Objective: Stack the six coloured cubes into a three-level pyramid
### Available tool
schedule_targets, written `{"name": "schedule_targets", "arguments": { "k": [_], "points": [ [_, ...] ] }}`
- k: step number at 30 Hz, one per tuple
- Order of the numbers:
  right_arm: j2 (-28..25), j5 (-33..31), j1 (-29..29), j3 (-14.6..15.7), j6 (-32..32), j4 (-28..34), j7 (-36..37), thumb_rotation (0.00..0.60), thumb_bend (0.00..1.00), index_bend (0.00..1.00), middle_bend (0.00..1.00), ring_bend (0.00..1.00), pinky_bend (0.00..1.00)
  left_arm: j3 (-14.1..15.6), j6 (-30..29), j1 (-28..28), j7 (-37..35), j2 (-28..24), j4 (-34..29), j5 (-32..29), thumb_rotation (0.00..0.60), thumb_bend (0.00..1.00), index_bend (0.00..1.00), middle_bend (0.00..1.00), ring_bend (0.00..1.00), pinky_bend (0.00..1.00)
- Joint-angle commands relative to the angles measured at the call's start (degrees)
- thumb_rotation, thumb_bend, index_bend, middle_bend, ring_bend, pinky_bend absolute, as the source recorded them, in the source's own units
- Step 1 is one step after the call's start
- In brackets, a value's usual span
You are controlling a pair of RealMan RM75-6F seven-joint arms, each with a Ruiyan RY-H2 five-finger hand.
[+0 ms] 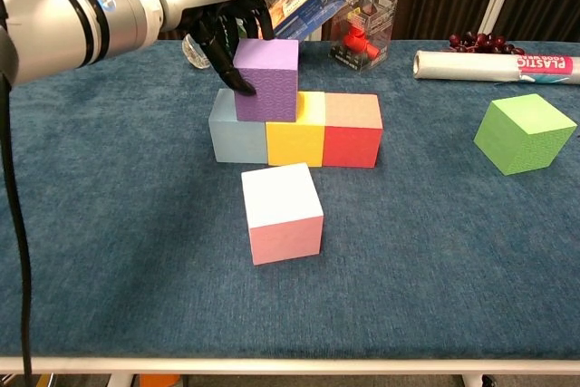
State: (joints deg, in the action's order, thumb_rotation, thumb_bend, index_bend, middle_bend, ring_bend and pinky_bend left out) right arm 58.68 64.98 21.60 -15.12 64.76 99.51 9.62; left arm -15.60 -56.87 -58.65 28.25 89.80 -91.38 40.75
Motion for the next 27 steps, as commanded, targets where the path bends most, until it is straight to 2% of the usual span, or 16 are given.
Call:
{"name": "schedule_targets", "arguments": {
  "k": [1,6,13,27],
  "points": [
    [0.1,0.0,0.0,0.0,0.0,0.0,-0.1,0.6,0.17,0.0,0.14,0.0,0.0,0.1,-0.2,0.0,0.0,0.0,-0.1,0.2,0.6,0.13,0.39,0.47,0.4,0.31],
    [0.1,0.0,0.0,0.0,0.1,0.0,0.0,0.6,0.17,0.0,0.14,0.0,0.0,0.3,-0.6,0.1,0.3,0.1,-0.3,0.1,0.6,0.1,0.31,0.44,0.39,0.3],
    [0.0,0.2,-0.1,-0.1,0.2,0.0,0.2,0.6,0.17,0.0,0.14,0.0,0.0,0.5,-0.6,0.1,0.6,0.0,-0.4,0.0,0.6,0.09,0.25,0.39,0.37,0.28],
    [0.0,0.3,-0.2,0.0,0.3,0.2,0.2,0.6,0.17,0.0,0.14,0.0,0.0,1.1,-0.5,0.2,0.7,-0.2,-0.2,0.6,0.6,0.09,0.24,0.36,0.35,0.28]
  ]
}}
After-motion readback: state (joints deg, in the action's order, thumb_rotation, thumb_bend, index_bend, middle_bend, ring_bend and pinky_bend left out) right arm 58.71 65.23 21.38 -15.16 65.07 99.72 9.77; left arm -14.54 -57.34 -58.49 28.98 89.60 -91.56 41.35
